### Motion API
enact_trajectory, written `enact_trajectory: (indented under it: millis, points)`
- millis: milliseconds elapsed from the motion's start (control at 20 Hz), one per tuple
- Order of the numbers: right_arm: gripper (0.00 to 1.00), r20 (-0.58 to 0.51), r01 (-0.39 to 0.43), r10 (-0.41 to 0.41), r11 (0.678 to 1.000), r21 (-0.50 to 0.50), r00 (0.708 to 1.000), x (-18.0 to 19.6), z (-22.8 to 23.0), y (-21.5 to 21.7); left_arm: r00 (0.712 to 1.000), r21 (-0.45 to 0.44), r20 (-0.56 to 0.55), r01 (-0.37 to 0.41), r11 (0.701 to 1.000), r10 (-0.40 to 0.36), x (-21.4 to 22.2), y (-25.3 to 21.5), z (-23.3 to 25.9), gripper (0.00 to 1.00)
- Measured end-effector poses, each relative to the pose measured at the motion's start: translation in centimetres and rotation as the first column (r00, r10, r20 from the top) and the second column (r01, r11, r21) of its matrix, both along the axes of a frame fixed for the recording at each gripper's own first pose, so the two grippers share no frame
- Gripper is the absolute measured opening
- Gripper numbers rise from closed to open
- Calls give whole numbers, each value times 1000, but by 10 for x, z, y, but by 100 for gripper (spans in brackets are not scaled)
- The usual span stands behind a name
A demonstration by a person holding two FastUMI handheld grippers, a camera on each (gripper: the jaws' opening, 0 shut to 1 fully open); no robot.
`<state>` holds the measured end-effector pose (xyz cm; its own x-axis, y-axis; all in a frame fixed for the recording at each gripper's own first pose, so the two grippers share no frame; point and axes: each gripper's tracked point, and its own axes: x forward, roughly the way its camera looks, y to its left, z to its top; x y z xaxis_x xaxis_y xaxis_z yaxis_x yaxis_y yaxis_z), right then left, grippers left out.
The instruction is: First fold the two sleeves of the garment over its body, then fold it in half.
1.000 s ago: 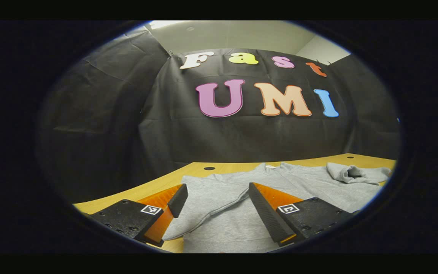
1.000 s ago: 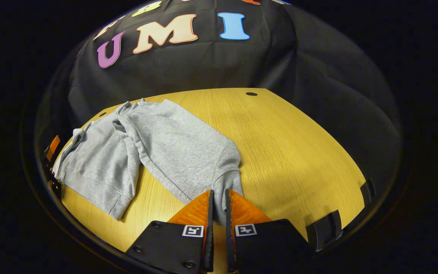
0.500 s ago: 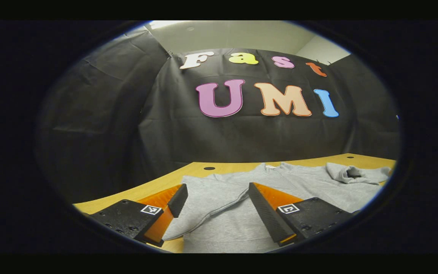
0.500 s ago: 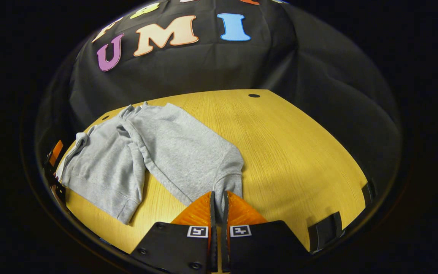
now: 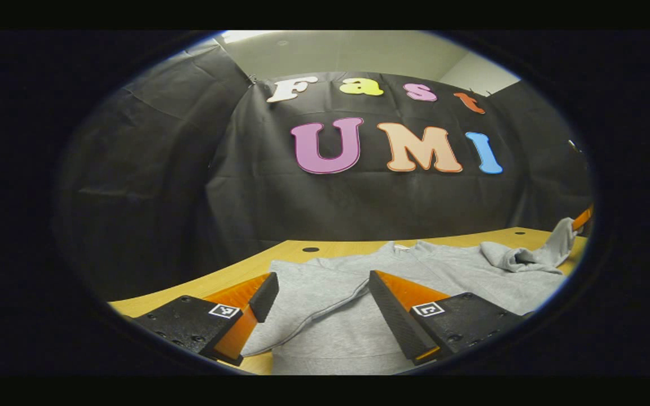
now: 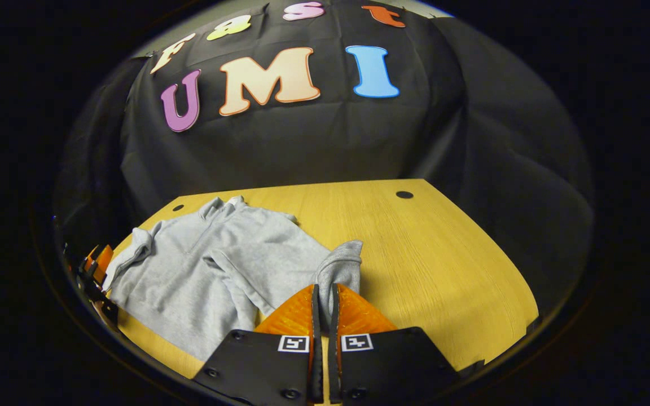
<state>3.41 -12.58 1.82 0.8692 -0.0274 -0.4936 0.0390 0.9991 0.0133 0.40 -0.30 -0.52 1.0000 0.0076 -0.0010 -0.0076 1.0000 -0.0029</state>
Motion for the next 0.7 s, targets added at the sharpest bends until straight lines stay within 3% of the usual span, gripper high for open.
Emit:
enact_trajectory:
  millis: [300,700]
  points:
    - [6,62,-168,170,985,-30,984,60,39,82,1000,0,0,0,1000,0,0,0,0,95]
    - [6,96,-374,377,926,-56,921,114,51,215,1000,0,0,0,1000,0,1,0,0,96]
